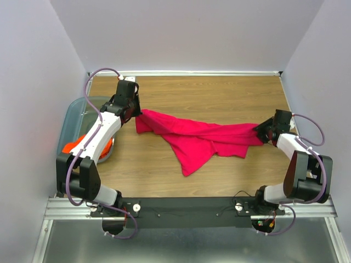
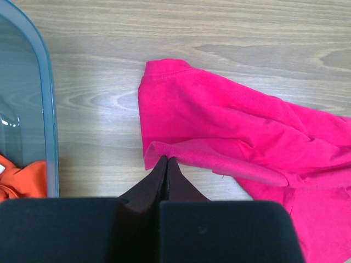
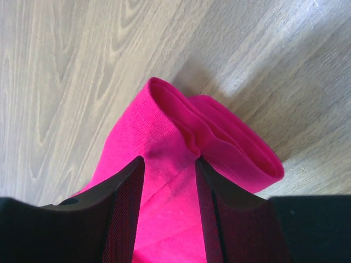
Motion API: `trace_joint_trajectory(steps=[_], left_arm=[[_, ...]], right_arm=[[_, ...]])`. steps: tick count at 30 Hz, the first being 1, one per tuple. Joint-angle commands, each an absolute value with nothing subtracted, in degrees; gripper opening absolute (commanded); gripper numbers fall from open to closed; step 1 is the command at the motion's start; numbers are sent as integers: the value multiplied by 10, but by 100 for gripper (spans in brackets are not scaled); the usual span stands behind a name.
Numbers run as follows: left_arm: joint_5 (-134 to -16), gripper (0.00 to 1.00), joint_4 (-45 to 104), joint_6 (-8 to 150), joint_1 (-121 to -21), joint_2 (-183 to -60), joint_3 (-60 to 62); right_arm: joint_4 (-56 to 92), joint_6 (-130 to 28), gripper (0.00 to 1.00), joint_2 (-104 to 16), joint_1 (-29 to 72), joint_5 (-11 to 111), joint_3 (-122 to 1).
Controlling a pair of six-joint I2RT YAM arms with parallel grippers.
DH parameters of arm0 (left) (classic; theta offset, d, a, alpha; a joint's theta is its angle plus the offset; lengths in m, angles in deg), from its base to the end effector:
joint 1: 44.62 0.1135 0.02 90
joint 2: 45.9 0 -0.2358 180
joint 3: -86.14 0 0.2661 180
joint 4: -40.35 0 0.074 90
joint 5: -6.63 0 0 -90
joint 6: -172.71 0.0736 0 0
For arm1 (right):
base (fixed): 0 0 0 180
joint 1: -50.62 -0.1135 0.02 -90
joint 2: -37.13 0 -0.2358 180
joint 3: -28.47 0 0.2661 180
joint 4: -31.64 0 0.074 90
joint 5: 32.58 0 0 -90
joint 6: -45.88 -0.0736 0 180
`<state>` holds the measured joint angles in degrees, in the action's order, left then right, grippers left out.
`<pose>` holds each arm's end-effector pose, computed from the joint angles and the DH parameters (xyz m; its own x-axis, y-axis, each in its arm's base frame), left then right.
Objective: Fold and stack the t-shirts
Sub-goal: Flatten the tshirt out
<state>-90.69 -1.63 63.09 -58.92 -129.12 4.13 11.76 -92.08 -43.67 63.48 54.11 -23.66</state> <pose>0.3564 -0.0812 0.2414 -0.6767 -0.1712 -0.7160 -0.0767 0.9837 -0.1627 0.3065 -0.0656 0.1081 -0.3520 0.8409 -0.4111 0.6665 0.5336 0.5206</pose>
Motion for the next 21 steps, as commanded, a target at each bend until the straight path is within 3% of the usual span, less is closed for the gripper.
trace_joint_trajectory(steps=[1,21], left_arm=[[-915,0,-23,638,-585,-1273,45],[-917,0,-27,636,-585,-1272,48]], right_arm=[[131,-924,50,-446,640,543,-250],[129,-907,49,-457,646,564,-264]])
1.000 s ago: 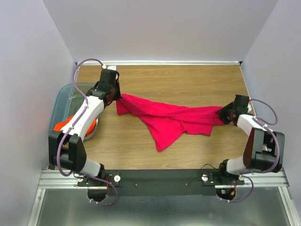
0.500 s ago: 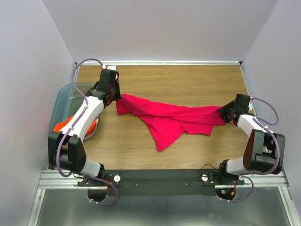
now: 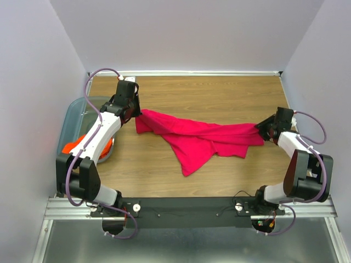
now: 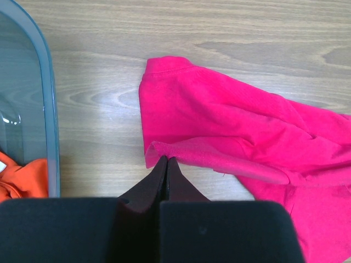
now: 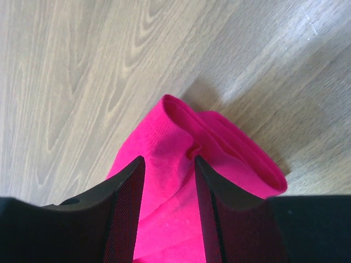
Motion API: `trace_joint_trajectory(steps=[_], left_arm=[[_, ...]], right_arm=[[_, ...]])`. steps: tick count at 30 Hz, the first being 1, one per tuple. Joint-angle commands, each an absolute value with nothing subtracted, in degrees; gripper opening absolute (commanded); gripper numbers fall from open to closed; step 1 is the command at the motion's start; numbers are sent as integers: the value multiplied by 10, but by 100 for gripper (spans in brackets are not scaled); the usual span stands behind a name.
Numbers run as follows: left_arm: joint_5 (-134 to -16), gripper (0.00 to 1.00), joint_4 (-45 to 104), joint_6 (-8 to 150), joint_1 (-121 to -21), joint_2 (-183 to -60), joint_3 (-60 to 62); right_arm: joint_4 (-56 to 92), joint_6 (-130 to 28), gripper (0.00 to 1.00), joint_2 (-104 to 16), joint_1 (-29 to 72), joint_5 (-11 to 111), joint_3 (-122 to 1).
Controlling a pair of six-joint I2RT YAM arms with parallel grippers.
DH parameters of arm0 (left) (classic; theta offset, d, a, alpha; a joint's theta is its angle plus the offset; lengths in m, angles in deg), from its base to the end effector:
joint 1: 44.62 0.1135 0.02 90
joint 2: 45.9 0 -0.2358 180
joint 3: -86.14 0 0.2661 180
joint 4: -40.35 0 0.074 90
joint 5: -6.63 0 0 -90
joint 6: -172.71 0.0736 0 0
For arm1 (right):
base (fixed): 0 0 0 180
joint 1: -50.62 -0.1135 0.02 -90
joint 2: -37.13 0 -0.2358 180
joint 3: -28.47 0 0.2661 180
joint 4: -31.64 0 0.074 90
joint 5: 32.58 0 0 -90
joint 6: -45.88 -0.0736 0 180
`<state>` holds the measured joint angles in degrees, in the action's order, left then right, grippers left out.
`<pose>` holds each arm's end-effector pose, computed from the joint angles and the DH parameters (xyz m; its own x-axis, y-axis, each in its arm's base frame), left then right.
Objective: Fold and stack the t-shirts
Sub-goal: Flatten the tshirt out
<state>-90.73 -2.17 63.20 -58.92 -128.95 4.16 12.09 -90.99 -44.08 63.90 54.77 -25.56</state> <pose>0.3550 -0.0808 0.2412 -0.6816 -0.1681 -0.7122 -0.0770 0.9843 -0.1586 0.3140 -0.0706 0.1176 -0.3395 0.8292 -0.4440 0.6530 0.5476 0.5233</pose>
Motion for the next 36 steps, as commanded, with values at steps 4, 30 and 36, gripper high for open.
trace_joint_trajectory(steps=[4,30,36], left_arm=[[-919,0,-27,636,-585,-1269,51],[-922,0,-40,621,-566,-1267,-14],[-905,0,-86,628,-525,-1321,-242]], right_arm=[[132,-906,49,-472,647,565,-254],[89,-884,1,-348,657,569,-335],[38,-846,1,-369,665,586,-579]])
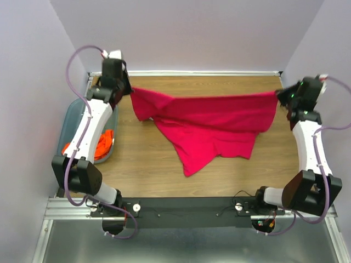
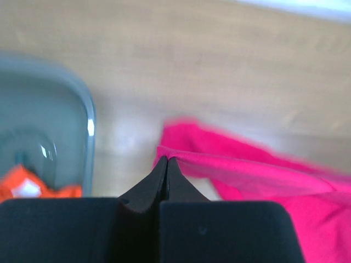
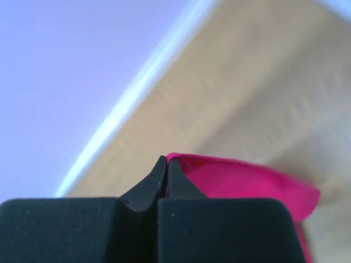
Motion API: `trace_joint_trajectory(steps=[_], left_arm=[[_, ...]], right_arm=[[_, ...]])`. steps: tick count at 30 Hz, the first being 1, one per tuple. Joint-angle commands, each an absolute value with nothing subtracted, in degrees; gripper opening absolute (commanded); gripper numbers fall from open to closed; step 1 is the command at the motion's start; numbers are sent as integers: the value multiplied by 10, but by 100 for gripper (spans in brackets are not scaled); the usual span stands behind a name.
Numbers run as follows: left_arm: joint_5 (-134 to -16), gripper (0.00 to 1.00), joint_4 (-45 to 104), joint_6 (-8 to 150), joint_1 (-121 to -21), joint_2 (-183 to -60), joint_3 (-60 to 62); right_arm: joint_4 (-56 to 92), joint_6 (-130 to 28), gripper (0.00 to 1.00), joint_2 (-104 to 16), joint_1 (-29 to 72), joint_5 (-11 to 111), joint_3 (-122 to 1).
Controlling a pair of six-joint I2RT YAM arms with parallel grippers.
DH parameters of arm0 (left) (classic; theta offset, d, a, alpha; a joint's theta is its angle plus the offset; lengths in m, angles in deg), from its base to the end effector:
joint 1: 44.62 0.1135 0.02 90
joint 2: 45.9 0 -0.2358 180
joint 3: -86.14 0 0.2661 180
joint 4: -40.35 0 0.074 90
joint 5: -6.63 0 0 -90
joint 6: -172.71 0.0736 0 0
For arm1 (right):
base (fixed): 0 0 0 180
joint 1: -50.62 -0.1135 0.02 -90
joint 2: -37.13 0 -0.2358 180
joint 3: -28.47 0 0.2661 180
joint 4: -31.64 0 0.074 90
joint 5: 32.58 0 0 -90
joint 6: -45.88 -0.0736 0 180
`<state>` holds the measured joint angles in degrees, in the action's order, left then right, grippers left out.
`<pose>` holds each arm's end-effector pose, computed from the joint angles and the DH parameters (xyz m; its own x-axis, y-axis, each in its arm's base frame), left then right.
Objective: Fold and stack the t-shirts
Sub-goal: Flatten the tshirt out
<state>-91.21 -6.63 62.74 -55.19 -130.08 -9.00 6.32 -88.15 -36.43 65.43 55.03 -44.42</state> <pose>0.3716 -0.0591 0.3123 -0.5684 -0.2381 -0.7876 -0.1286 0.9712 -0.2008 0.3411 -0.0870 0.2719 -0.1523 0.7586 -0.6336 0.4520 0.6235 0.6379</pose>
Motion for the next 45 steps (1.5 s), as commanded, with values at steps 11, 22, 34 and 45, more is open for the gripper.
trace_joint_trajectory(steps=[11,22,34,45], left_arm=[[-906,0,-33,606,-498,-1296,-521],[-988,0,57,671,-497,-1105,-412],[-947,0,39,665,-498,-1109,-405],[-938,0,50,676,-498,-1140,-412]], right_arm=[[13,-758,1,-371,667,613,-881],[9,-650,1,-257,645,688,-867],[9,-620,1,-257,619,675,-867],[9,-613,1,-283,615,668,-854]])
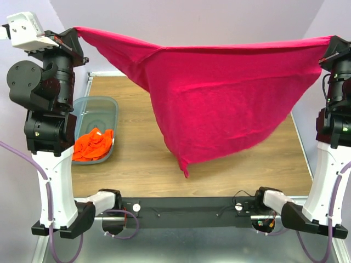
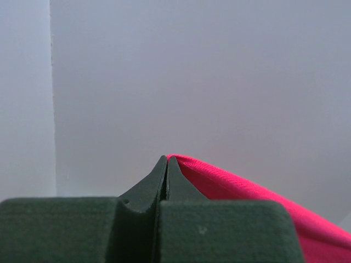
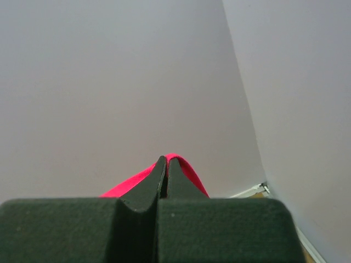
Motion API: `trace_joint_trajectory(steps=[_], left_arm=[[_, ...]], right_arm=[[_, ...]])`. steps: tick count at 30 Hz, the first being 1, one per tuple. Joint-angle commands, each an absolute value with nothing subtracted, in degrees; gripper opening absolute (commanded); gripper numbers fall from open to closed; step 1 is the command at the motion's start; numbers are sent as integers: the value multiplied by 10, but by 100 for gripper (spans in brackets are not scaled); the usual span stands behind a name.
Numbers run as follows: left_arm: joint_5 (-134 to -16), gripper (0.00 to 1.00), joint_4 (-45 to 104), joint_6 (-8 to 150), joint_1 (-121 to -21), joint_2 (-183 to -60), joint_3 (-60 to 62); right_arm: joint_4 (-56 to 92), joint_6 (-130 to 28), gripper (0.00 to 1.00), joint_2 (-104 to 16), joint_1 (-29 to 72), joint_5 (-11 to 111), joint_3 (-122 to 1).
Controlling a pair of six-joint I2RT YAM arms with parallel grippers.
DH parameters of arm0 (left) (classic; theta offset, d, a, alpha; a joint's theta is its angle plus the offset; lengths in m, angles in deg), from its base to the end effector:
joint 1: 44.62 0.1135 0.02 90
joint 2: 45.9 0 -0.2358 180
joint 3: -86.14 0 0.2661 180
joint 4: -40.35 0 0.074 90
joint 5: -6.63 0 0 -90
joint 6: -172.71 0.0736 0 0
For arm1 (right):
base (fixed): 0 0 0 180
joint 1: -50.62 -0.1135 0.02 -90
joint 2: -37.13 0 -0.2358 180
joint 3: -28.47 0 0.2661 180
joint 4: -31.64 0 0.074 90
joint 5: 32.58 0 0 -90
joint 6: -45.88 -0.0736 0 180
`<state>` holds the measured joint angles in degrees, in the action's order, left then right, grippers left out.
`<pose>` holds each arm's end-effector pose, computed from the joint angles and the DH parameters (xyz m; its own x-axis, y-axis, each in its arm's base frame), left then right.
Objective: Fold and stack the t-shirts
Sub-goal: Flatten the tshirt out
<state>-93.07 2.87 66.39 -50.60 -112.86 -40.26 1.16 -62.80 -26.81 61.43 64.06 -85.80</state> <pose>0.1991 -0.0084 0.6144 0.3718 -0.3174 -0.8724 0.0539 0.9455 -0.3211 0.2191 -0.0505 0.5801 0.4098 0.2456 -0.8785 0.1709 0.9253 0.3384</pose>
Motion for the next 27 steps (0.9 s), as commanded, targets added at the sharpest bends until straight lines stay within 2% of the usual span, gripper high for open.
trace_joint_trajectory(steps=[1,11,22,27], left_arm=[[-935,0,51,675,-498,-1145,-414],[-940,0,40,683,-498,-1133,-458],[-978,0,29,703,-498,-1003,-419],[-986,0,27,712,-499,-986,-412]], right_arm=[[9,-613,1,-289,615,668,-860],[9,-612,1,-266,613,664,-873],[9,-533,1,-132,528,729,-834],[9,-509,1,-102,508,749,-815]])
